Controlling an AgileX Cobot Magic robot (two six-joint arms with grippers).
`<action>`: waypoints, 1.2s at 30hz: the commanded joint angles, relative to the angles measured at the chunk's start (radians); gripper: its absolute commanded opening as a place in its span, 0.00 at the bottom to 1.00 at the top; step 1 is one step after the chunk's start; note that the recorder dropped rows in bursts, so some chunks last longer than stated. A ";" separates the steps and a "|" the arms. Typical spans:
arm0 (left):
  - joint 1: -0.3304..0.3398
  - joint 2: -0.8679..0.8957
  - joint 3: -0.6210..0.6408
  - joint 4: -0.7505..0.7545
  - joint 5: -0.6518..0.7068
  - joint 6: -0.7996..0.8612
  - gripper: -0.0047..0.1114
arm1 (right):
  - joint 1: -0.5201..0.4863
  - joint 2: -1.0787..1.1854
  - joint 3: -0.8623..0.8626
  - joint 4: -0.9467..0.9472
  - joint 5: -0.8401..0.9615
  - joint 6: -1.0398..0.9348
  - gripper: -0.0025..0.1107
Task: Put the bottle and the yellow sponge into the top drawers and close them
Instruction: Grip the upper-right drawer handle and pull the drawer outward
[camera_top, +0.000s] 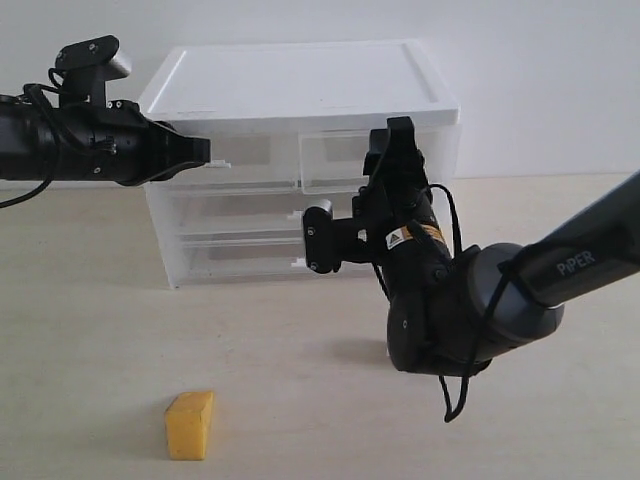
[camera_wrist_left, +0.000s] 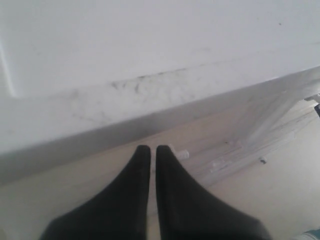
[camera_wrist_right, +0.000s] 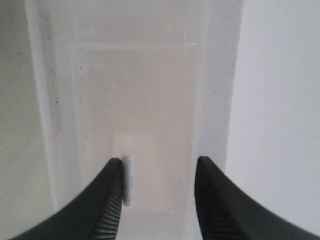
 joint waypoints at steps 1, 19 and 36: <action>-0.001 0.000 0.002 -0.003 0.009 0.009 0.07 | 0.000 -0.003 0.051 0.046 0.023 0.024 0.02; -0.001 0.000 0.002 -0.003 0.011 0.011 0.07 | 0.095 -0.054 0.118 0.154 0.023 0.037 0.02; -0.001 0.000 0.002 -0.003 0.019 0.011 0.07 | 0.130 -0.167 0.277 0.185 0.023 0.123 0.02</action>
